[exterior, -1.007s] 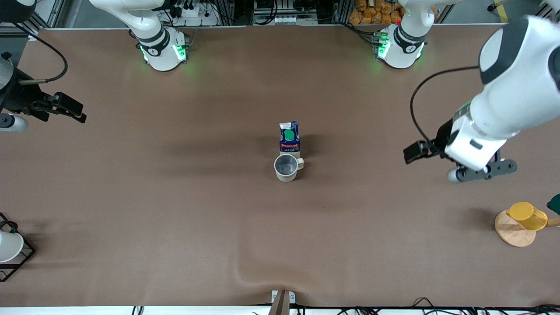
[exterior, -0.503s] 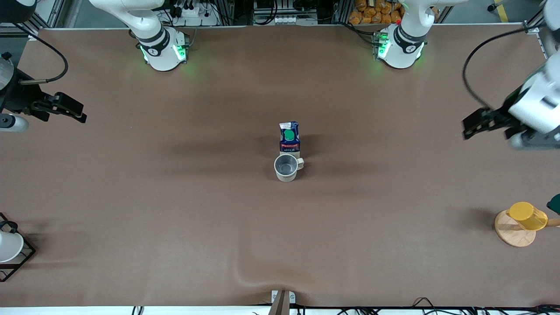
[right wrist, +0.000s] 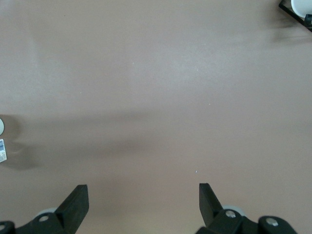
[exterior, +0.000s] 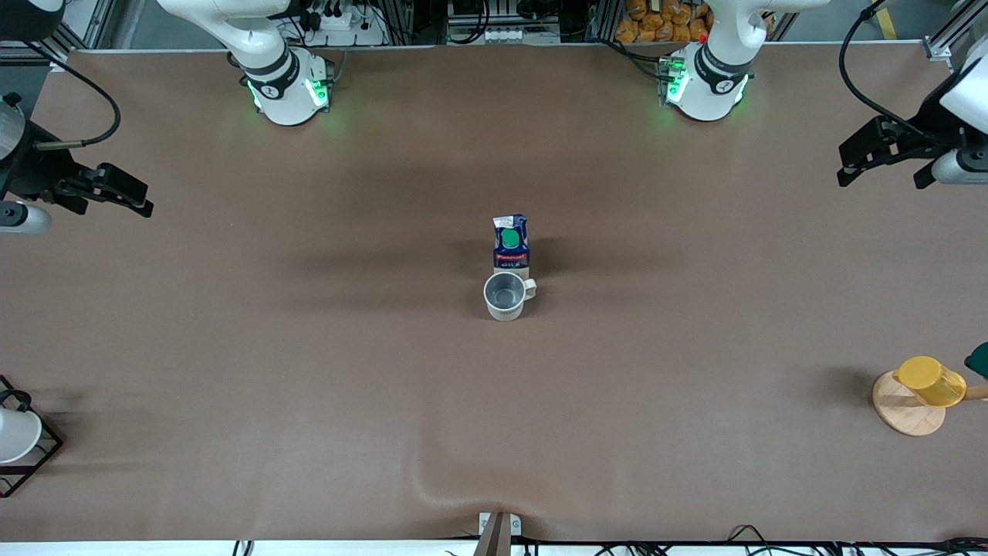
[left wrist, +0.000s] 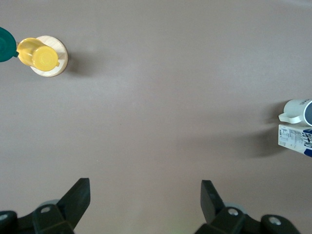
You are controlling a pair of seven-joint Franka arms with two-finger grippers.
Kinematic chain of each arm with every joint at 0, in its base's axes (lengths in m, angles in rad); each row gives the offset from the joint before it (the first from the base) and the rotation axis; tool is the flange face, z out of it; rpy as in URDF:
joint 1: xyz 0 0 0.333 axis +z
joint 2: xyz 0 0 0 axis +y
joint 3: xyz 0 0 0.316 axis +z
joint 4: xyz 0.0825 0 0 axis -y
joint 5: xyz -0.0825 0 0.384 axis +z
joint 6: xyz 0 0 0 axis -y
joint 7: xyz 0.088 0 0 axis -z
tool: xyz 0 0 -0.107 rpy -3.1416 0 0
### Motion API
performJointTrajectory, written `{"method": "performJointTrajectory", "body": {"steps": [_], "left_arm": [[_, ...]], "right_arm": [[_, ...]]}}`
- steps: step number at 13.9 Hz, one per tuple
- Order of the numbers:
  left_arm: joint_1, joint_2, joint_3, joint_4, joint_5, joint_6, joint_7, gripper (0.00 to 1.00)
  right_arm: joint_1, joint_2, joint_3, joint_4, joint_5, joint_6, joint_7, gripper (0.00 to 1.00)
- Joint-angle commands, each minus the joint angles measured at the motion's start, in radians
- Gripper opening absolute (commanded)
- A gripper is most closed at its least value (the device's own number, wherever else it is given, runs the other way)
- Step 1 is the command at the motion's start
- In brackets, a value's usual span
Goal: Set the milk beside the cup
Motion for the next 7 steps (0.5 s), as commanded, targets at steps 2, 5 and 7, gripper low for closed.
{"method": "performJointTrajectory", "body": {"steps": [2,5,7], "left_arm": [[0.006,0.006,-0.017,0.013,-0.015,-0.051,0.015,1.0],[0.003,0.018,-0.017,0.05,-0.017,-0.053,0.018,1.0],[-0.001,0.018,-0.017,0.052,-0.015,-0.051,0.018,1.0]], "right_arm": [[0.0,0.013,0.005,0.026,-0.015,-0.016,0.012,1.0],[0.0,0.013,0.005,0.026,-0.015,-0.016,0.01,1.0],[-0.001,0.013,0.005,0.022,-0.015,-0.018,0.01,1.0]]}}
